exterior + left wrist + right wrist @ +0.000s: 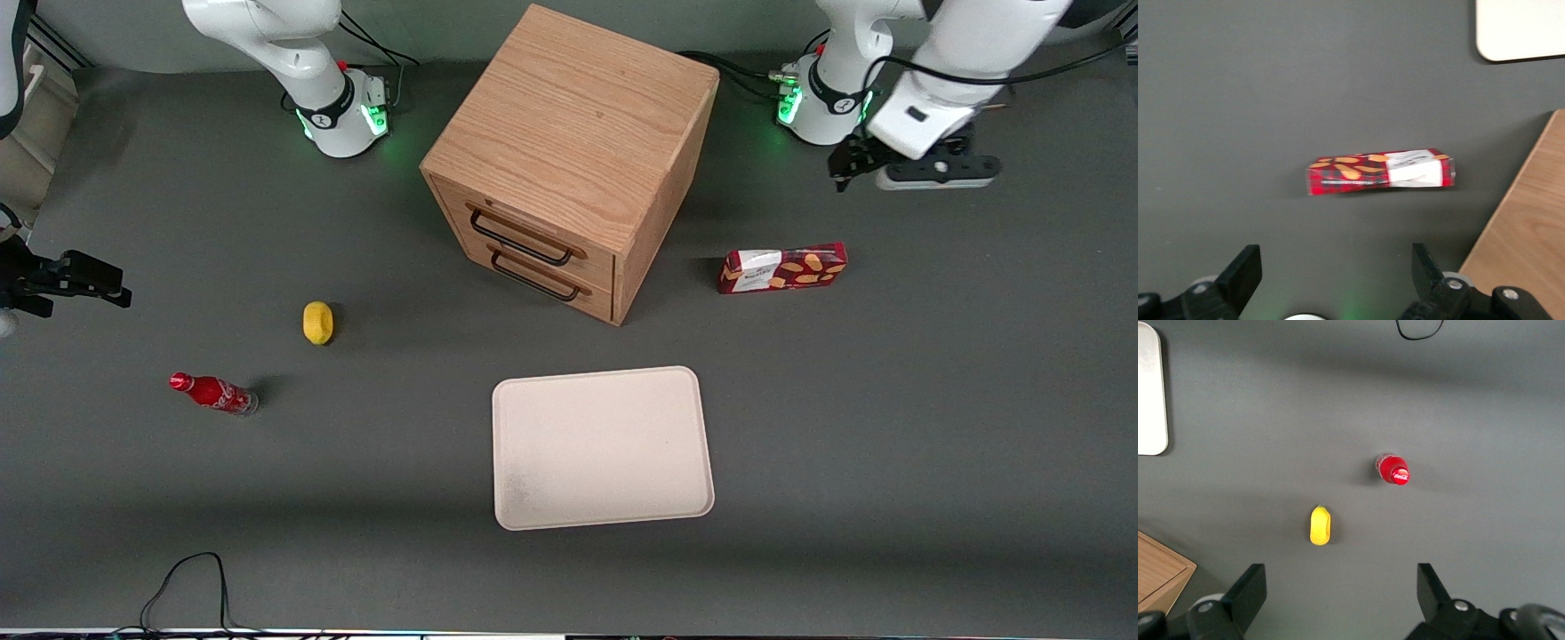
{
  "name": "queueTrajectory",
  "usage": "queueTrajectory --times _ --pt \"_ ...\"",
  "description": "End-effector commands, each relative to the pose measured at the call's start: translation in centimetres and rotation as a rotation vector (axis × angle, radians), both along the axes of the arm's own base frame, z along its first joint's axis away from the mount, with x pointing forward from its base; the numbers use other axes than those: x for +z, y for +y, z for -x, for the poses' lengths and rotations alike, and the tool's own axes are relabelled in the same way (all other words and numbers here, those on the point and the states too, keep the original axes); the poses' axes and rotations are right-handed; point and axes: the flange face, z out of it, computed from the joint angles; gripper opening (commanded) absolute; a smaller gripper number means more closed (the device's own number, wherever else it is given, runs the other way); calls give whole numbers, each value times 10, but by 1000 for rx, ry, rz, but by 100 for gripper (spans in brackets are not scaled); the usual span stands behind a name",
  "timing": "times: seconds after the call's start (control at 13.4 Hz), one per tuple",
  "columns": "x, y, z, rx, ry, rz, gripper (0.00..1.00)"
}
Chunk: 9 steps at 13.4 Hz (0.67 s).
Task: Place red cookie box on tray
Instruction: 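Move the open left gripper over the red plaid cookie box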
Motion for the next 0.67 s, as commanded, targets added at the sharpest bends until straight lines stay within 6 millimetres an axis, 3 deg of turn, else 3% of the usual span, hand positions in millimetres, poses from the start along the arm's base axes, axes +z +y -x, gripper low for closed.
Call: queueTrajectory --times 0.0,0.22,0.6 --pt "-7 -27 7 35 -9 29 100" --pt "-11 -28 5 94 10 52 100" --pt "-15 -25 2 639 10 48 100"
